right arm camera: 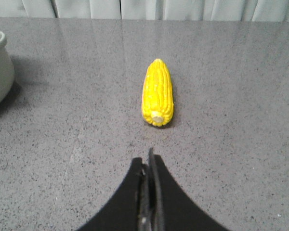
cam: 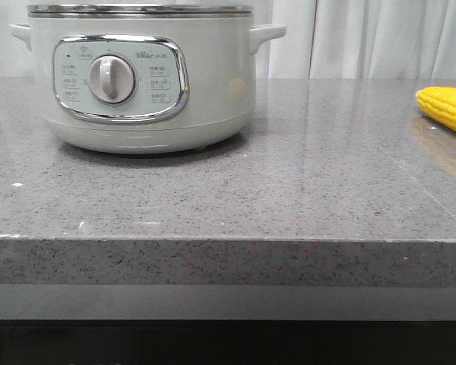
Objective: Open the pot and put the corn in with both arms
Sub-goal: 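Grasp the silver lid knob with the left gripper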
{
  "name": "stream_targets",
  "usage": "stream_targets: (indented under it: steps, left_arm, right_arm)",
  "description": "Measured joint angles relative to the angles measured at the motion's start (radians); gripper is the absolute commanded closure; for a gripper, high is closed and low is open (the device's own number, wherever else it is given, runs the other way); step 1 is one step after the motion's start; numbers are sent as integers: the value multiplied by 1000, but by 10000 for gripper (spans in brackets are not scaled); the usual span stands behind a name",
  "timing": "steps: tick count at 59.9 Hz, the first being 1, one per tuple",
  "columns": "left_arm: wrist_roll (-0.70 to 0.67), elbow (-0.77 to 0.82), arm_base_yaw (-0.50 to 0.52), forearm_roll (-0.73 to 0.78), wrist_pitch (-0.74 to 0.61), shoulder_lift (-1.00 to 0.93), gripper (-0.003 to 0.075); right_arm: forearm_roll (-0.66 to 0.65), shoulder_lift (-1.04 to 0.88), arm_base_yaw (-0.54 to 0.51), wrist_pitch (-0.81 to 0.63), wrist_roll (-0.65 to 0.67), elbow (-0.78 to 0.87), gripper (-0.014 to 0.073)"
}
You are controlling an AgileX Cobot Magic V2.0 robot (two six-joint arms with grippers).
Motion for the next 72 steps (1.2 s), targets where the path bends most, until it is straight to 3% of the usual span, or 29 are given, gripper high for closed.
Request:
stream_targets:
  steps: [3, 7, 13, 18, 25, 38, 56, 72]
  left_arm:
    - [0, 0, 0, 9, 0, 5, 652]
    - [0, 0, 0, 22, 1, 11, 496]
    - [0, 0, 0, 38, 1, 10, 218]
    - [0, 0, 0, 41, 1, 11, 119]
    - [0, 0, -18, 33, 1, 24, 120]
    - [19, -21, -197, 24, -45, 113, 135]
    - [25, -142, -420, 21, -235, 354, 135]
    - [25, -316, -459, 0, -363, 630, 135]
  right_arm:
    - [0, 0, 0, 2, 0, 0, 626]
    - [0, 0, 0, 2, 0, 0, 525]
    - [0, 0, 0, 2, 0, 0, 237]
    - [0, 0, 0, 5, 0, 0, 39]
    - [0, 0, 0, 6, 0, 0, -64]
    - [2, 0, 0, 6, 0, 0, -60]
    - [5, 0, 0, 6, 0, 0, -60]
    - [5, 0, 0, 6, 0, 0, -60]
